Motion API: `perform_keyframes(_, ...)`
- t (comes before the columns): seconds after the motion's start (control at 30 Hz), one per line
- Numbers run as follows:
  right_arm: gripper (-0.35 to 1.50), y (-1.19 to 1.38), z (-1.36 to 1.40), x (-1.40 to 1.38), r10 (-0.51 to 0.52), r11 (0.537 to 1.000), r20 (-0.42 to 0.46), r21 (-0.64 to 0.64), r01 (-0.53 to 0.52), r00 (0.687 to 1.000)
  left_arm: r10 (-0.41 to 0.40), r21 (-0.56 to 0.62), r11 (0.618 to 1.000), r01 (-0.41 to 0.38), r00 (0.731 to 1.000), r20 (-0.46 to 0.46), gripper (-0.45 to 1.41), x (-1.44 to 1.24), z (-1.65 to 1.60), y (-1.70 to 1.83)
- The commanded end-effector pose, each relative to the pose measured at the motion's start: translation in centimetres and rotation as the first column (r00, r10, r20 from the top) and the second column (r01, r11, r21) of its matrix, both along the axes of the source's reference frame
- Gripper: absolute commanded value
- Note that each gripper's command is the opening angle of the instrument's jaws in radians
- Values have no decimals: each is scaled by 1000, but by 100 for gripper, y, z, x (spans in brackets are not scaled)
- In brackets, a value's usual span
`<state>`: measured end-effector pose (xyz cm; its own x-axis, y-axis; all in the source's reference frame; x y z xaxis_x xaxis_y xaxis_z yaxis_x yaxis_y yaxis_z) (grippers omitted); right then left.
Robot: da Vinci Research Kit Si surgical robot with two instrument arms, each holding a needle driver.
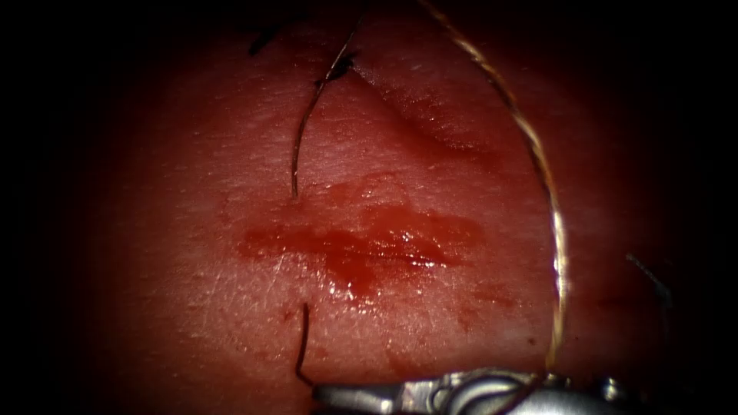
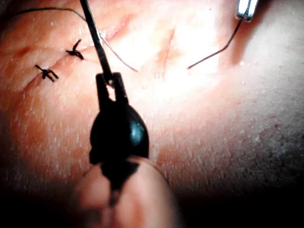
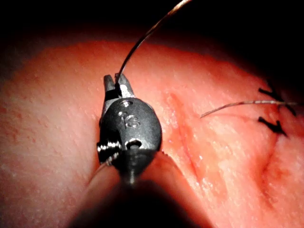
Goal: Wound Closure
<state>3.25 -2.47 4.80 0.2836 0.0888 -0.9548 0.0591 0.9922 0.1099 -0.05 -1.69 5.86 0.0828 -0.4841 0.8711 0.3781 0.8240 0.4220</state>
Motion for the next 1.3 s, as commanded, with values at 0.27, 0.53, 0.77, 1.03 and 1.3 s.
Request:
perform_keyframes(0.27, -35, -7, -9, 16, -33, 999, 12, -6, 33, 999, 4, 0, 1000, -4, 1000, 2, -45, -7, 5, -1)
perform_keyframes(0.53, -35, -35, -20, 15, -196, 980, -11, 39, 197, 980, 4, 0, 1000, -4, 1000, 2, -45, -8, 4, -1)
perform_keyframes(0.77, 54, -25, -39, 29, -184, 982, -54, 27, 186, 981, 4, 0, 1000, -4, 1000, 2, -45, -8, 4, -2)
perform_keyframes(1.03, 141, 15, 4, 27, -30, 993, 24, -115, 33, 999, 8, 1, 1000, -8, 1000, 2, -45, -8, 4, -2)
perform_keyframes(1.3, 136, 20, 66, 37, 71, 984, 115, -171, -50, 991, 8, 0, 1000, -8, 1000, 4, -45, -10, 5, -2)
